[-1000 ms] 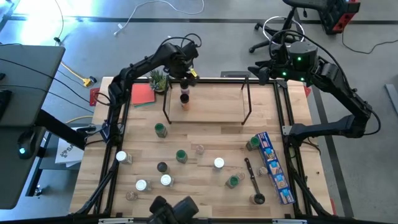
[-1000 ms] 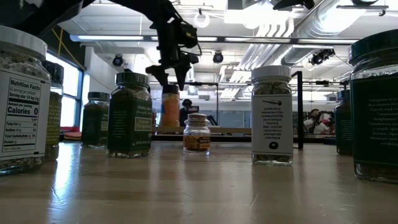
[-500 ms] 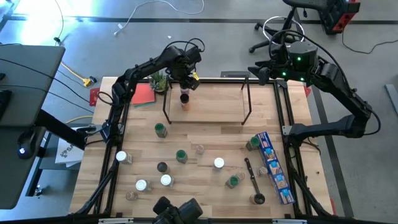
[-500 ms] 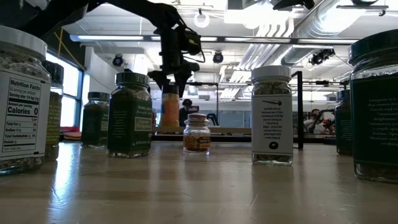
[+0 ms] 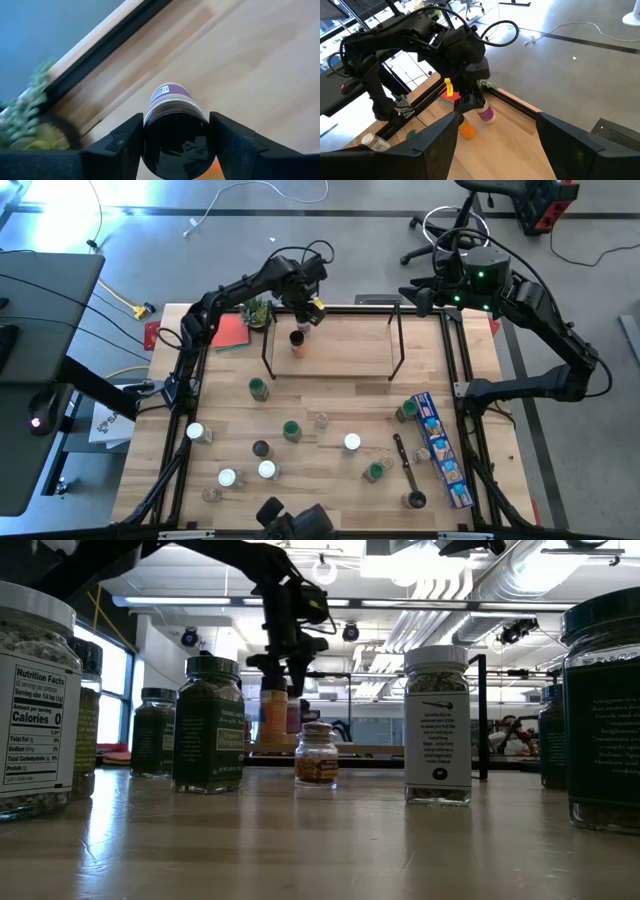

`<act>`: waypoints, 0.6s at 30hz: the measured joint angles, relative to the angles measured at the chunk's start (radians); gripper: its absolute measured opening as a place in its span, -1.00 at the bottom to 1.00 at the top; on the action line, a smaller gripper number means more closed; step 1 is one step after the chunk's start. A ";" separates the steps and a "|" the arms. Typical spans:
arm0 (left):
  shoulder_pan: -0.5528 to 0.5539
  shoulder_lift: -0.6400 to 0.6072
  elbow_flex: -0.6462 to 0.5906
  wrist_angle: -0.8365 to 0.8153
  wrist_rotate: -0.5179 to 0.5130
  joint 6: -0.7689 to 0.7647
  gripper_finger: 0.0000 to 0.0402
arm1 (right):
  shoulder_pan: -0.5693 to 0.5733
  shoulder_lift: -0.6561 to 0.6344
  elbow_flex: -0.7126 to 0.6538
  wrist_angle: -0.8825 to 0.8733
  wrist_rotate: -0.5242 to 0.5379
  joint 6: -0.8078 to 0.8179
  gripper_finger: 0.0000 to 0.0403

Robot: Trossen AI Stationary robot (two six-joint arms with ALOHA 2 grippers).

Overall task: Shelf spices
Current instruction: Move the top black seasoning bottle to the top center on the shelf

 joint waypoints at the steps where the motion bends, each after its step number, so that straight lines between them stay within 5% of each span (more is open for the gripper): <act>1: -0.008 0.000 0.000 0.012 0.002 0.000 -0.03 | 0.000 0.000 0.000 0.000 0.000 0.000 0.31; 11: -0.041 0.011 0.000 0.062 -0.043 -0.001 -0.02 | 0.000 0.000 0.000 0.000 0.000 0.001 0.31; 18: -0.041 0.014 0.000 0.079 -0.042 0.008 0.34 | 0.000 0.000 0.000 0.000 0.000 0.019 0.31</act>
